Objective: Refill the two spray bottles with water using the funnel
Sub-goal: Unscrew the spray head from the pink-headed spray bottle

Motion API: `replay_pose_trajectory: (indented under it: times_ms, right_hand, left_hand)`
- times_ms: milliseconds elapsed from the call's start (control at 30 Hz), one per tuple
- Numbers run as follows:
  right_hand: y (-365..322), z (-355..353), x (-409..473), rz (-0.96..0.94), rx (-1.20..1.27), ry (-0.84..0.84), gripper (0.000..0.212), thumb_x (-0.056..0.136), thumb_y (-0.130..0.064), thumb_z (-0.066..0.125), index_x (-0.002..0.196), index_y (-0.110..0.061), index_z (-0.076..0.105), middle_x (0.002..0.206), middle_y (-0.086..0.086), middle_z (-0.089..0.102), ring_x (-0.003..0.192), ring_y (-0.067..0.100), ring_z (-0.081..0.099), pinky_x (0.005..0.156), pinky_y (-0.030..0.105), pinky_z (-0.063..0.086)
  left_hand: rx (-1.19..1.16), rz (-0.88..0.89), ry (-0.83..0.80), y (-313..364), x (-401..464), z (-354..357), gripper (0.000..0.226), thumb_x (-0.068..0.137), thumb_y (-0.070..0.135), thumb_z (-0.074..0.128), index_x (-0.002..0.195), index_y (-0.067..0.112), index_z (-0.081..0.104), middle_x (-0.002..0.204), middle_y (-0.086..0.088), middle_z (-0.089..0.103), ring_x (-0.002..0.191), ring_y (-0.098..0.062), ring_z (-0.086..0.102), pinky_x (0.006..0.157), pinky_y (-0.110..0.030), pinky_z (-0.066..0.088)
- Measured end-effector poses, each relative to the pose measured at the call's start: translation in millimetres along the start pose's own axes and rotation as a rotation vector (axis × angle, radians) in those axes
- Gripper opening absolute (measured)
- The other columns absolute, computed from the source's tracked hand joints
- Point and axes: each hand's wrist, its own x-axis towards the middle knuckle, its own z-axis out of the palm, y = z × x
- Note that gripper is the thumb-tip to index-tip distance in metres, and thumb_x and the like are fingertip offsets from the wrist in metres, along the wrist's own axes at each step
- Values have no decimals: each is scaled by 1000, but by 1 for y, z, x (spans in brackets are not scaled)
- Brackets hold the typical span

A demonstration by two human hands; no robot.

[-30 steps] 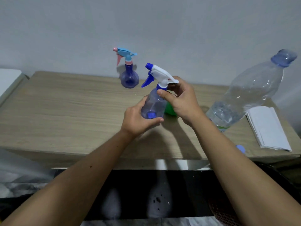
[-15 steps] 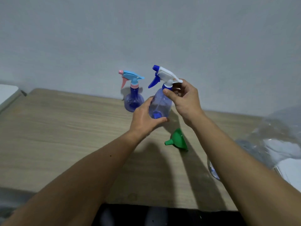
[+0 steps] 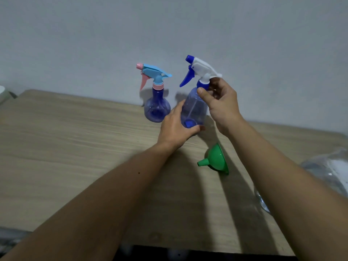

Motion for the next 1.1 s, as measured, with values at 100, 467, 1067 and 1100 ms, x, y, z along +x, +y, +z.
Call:
replay_pose_trajectory:
  times_ms: [100, 467, 1067, 1100]
  right_hand:
    - [2, 3, 0, 4, 18, 13, 32, 94, -8, 77, 122, -19, 67, 109, 0, 73, 91, 8, 64, 93, 26, 60]
    - [-7, 1, -13, 45, 7, 65, 46, 90, -12, 82, 131, -21, 63, 124, -8, 70, 119, 11, 65, 110, 36, 54]
    - [-17, 107, -48, 69, -12, -44, 51, 96, -22, 77, 142, -18, 56, 140, -5, 63, 122, 4, 58, 85, 5, 50]
    - [-14, 113, -42, 68, -28, -46, 53, 96, -22, 77, 144, -19, 53, 144, -4, 61, 128, 6, 55, 78, -1, 47]
  left_hand:
    - [-3, 1, 1, -1, 0, 0, 99, 76, 43, 92, 158, 28, 38, 147, 5, 59, 129, -8, 55, 110, -33, 48]
    - [-39, -52, 26, -7, -5, 1, 111, 70, 57, 90, 161, 31, 31, 158, 5, 51, 145, -17, 49, 116, -50, 48]
    - [1, -37, 191, -54, -17, -104, 92, 69, 41, 98, 144, 20, 49, 142, 3, 52, 127, -11, 57, 109, -31, 51]
    - [-1, -52, 153, -56, -12, -103, 96, 69, 42, 97, 148, 21, 46, 147, 3, 51, 132, -12, 55, 112, -34, 50]
